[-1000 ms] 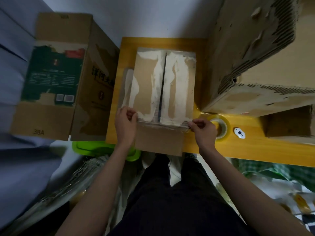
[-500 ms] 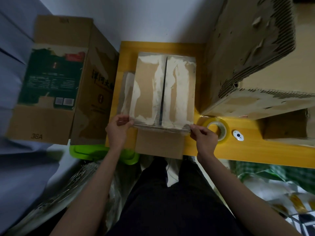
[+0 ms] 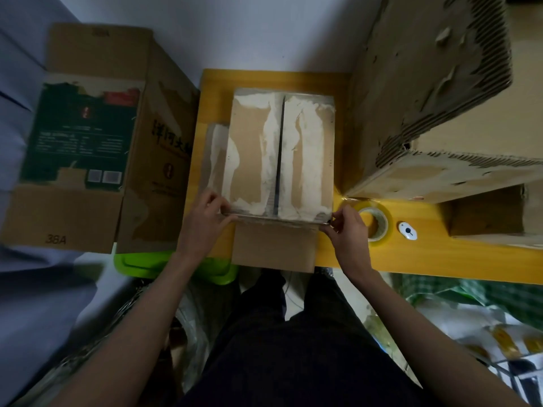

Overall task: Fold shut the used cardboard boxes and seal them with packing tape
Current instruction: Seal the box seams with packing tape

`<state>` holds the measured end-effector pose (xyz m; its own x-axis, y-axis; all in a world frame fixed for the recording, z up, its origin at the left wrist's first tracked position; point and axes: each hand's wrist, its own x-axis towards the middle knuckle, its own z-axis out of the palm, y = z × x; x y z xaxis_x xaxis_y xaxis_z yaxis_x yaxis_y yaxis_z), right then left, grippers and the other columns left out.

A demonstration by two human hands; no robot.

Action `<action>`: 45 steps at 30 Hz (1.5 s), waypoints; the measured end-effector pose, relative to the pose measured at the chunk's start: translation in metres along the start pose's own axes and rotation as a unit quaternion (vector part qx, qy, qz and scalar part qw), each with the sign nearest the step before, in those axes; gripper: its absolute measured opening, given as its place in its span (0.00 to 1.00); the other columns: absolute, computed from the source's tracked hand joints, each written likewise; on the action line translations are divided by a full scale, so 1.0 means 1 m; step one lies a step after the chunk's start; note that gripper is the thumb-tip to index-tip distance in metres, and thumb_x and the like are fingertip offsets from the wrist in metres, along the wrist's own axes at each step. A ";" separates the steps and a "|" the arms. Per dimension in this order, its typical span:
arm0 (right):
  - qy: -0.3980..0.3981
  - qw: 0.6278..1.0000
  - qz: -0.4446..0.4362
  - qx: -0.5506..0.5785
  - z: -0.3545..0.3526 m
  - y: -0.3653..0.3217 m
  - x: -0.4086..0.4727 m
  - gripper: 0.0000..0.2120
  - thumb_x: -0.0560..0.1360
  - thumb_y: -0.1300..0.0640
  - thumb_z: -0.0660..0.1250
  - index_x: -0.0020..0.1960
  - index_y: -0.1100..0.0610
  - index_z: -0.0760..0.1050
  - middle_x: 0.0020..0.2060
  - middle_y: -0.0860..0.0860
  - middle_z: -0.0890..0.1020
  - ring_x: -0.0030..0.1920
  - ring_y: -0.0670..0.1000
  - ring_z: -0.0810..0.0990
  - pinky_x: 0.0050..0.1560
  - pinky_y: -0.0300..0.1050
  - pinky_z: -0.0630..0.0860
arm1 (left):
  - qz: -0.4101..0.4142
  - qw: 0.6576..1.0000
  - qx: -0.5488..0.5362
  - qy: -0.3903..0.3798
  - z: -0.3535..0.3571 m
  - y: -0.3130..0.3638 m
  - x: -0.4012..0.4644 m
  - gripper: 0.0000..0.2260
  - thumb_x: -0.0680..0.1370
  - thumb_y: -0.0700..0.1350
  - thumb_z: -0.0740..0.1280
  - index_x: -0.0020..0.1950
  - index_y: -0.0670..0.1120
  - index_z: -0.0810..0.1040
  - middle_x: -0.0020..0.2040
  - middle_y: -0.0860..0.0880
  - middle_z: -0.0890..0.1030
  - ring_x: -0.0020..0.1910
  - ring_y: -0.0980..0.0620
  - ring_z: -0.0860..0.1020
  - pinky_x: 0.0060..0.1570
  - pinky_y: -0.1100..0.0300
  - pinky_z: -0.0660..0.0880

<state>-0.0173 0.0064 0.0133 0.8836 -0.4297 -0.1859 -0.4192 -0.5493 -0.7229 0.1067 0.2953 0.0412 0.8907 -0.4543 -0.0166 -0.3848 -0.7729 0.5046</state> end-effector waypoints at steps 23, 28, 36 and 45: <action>-0.073 0.980 -0.146 -0.115 -0.022 0.001 0.011 0.10 0.74 0.64 0.74 0.45 0.58 0.71 0.42 0.52 0.74 0.39 0.54 0.74 0.34 0.52 0.71 | 0.144 0.985 0.052 -0.084 -0.001 -0.012 0.019 0.09 0.76 0.45 0.73 0.50 0.45 0.75 0.49 0.49 0.75 0.45 0.52 0.76 0.39 0.56 0.79; -0.040 0.999 0.015 0.019 -0.014 -0.010 0.011 0.13 0.71 0.68 0.75 0.41 0.57 0.72 0.36 0.50 0.77 0.39 0.50 0.76 0.39 0.46 0.72 | -0.066 0.991 -0.102 -0.054 -0.010 -0.014 0.012 0.13 0.73 0.42 0.77 0.49 0.50 0.75 0.44 0.54 0.76 0.43 0.56 0.76 0.44 0.63 0.76; 0.043 0.859 0.328 0.391 0.002 -0.034 0.014 0.05 0.75 0.69 0.71 0.43 0.62 0.77 0.41 0.56 0.80 0.48 0.57 0.81 0.51 0.48 0.81 | -0.419 0.798 -0.410 0.142 0.018 0.015 0.005 0.13 0.75 0.32 0.72 0.54 0.46 0.80 0.49 0.49 0.82 0.52 0.50 0.81 0.50 0.60 0.80; 0.127 0.971 0.111 0.169 0.019 -0.059 0.015 0.08 0.76 0.64 0.69 0.53 0.54 0.78 0.52 0.50 0.77 0.53 0.51 0.77 0.53 0.49 0.78 | -0.199 0.959 -0.120 0.159 0.033 0.085 0.014 0.25 0.83 0.44 0.62 0.79 0.51 0.61 0.81 0.49 0.54 0.80 0.54 0.52 0.75 0.65 0.53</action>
<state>0.0249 0.0458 0.0401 0.6815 -0.6973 -0.2221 -0.4620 -0.1746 -0.8695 0.0787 0.2090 0.0551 0.9990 0.0439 -0.0037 0.0340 -0.7156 0.6977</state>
